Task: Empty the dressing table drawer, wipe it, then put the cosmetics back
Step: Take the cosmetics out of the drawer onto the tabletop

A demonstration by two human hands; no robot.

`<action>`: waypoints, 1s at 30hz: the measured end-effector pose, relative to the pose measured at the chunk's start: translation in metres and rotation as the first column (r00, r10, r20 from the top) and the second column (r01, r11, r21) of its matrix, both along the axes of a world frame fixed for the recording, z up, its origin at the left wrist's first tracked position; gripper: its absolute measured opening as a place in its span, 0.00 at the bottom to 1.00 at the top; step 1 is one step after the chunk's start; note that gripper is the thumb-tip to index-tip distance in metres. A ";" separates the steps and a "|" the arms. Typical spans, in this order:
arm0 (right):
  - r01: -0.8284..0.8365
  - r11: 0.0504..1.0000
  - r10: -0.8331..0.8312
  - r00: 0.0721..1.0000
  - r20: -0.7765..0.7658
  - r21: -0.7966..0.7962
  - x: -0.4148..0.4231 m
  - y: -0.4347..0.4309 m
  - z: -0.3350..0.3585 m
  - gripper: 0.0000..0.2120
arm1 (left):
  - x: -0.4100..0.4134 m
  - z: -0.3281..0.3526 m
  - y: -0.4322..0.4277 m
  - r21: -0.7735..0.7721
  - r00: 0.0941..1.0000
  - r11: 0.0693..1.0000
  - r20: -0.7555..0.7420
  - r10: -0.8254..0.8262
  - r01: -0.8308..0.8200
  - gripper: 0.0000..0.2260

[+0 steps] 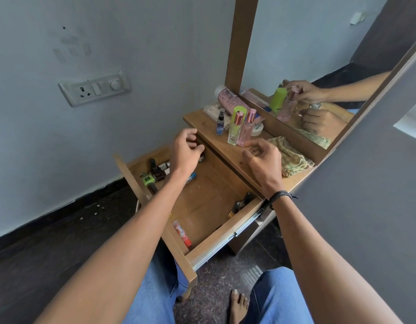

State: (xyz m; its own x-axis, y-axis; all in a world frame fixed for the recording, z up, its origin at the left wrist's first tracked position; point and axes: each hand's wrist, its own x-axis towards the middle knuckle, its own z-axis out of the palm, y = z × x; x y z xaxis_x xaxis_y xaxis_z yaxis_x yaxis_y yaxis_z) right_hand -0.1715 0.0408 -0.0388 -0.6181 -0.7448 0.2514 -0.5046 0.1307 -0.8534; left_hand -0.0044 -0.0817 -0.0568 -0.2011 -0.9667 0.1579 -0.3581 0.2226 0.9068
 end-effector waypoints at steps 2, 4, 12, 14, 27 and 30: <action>-0.005 1.000 0.004 1.000 -0.029 -0.029 0.005 0.003 0.004 0.04 | 0.019 -0.016 0.014 0.025 0.999 0.999 0.013 0.044 -0.044 0.15; -0.031 0.998 0.025 0.994 -0.109 -0.052 0.014 0.009 0.006 0.03 | 0.031 -0.032 0.028 0.073 0.995 0.997 0.102 -0.011 0.004 0.12; -0.229 0.968 0.248 0.795 -0.553 0.104 0.067 0.043 -0.010 0.02 | 0.009 -0.030 0.031 0.166 0.984 0.972 -0.086 -0.156 0.168 0.33; -0.169 0.984 0.177 0.834 -0.523 0.063 0.071 0.041 -0.008 0.03 | 0.002 -0.022 0.024 0.152 0.981 0.978 -0.149 -0.123 0.146 0.34; -0.091 0.861 0.398 0.733 -0.551 0.500 0.058 0.060 0.010 0.11 | 0.006 -0.036 0.062 0.424 0.612 0.726 0.392 -0.687 0.542 0.18; -0.036 0.739 0.512 0.679 -0.526 0.673 0.059 0.055 0.012 0.10 | -0.008 -0.029 0.077 0.483 0.417 0.631 0.483 -0.770 0.606 0.07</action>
